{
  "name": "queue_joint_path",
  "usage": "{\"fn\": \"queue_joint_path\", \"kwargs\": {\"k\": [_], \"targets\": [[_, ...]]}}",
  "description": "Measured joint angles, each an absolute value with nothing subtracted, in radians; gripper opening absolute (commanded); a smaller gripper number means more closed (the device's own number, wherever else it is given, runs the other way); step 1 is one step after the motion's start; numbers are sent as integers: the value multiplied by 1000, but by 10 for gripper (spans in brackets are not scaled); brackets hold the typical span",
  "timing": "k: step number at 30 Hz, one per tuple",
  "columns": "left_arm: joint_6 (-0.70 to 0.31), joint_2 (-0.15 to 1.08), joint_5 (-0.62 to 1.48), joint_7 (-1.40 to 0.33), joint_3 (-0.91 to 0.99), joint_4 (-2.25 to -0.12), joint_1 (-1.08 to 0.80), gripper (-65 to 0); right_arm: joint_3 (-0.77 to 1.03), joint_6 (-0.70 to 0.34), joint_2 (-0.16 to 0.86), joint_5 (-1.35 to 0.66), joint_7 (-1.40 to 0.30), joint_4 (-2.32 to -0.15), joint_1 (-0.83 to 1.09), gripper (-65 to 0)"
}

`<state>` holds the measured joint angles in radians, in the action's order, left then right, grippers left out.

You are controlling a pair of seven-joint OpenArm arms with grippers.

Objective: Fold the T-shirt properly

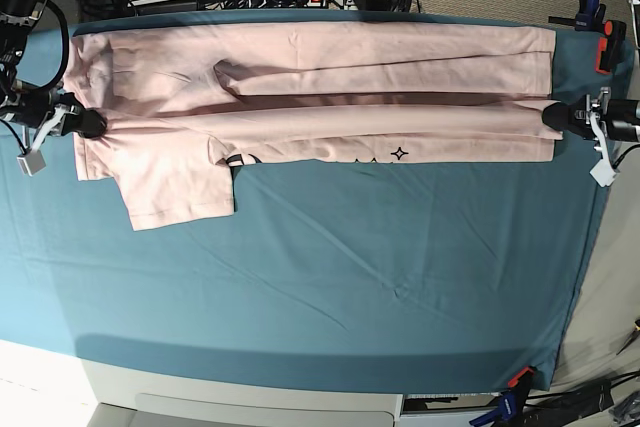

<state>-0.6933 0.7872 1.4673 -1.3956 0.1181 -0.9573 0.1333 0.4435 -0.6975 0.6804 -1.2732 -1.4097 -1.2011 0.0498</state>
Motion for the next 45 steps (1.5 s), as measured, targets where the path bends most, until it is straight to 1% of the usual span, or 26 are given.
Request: {"fn": "queue_joint_path", "kwargs": {"k": [1, 2, 3, 7, 8, 10, 11, 13, 15, 17, 19, 21, 24, 26, 31, 34, 37, 39, 42, 45], "targets": [[-693, 788, 1465, -1396, 118, -957, 133, -466, 443, -698, 679, -1270, -1409, -1201, 50, -454], [-693, 789, 1465, -1396, 118, -957, 133, -432, 443, -697, 680, -1266, -1413, -1201, 50, -390], [-693, 790, 1469, -1396, 118, -957, 133, -419, 443, -698, 681, -1262, -1413, -1201, 51, -363], [-693, 811, 1466, -1397, 118, -958, 133, -418, 453, -697, 682, -1267, -1410, -1201, 50, -362], [-676, 822, 1467, -1397, 118, -958, 133, -418, 460, -697, 681, -1278, -1412, -1201, 50, -362], [-640, 853, 1462, -1399, 118, -977, 131, -418, 495, -697, 681, -1340, -1415, -1201, 49, -362], [-641, 867, 1460, -1399, 118, -996, 131, -418, 518, -697, 681, -1377, -1414, -1201, 43, -362], [-647, 885, 1460, -1399, 118, -1045, 132, -418, 564, -697, 677, -1386, -1416, -1201, 6, -362], [-648, 887, 1462, -1398, 119, -1100, 133, -418, 583, -698, 667, -1332, -1412, -1201, -53, -362], [-652, 886, 1463, -1399, 118, -1158, 133, -418, 580, -697, 644, -1211, -1410, -1201, -114, -362], [-665, 883, 1462, -1398, 118, -1212, 133, -418, 569, -697, 604, -1108, -1409, -1200, -160, -362], [-681, 881, 1464, -1399, 118, -1264, 133, -418, 548, -698, 560, -1053, -1384, -1164, -205, -362], [-682, 881, 1465, -1399, 118, -1317, 133, -418, 501, -698, 519, -1022, -1352, -1055, -284, -362], [-682, 881, 1467, -1399, 118, -1325, 133, -418, 473, -696, 502, -983, -1299, -960, -334, -362], [-682, 882, 1464, -1399, 118, -1323, 131, -418, 448, -691, 496, -863, -1210, -760, -423, -362], [-682, 881, 1464, -1399, 118, -1323, 131, -419, 448, -690, 499, -780, -1132, -750, -447, -362], [-682, 881, 1464, -1399, 118, -1323, 131, -419, 448, -693, 498, -648, -1035, -752, -452, -362], [-682, 881, 1464, -1399, 118, -1323, 131, -419, 448, -689, 498, -584, -1014, -751, -449, -362], [-682, 881, 1464, -1399, 118, -1323, 131, -419, 450, -685, 486, -577, -1021, -752, -451, -362], [-682, 881, 1464, -1399, 118, -1323, 131, -419, 451, -686, 450, -601, -1035, -753, -457, -362]]}}
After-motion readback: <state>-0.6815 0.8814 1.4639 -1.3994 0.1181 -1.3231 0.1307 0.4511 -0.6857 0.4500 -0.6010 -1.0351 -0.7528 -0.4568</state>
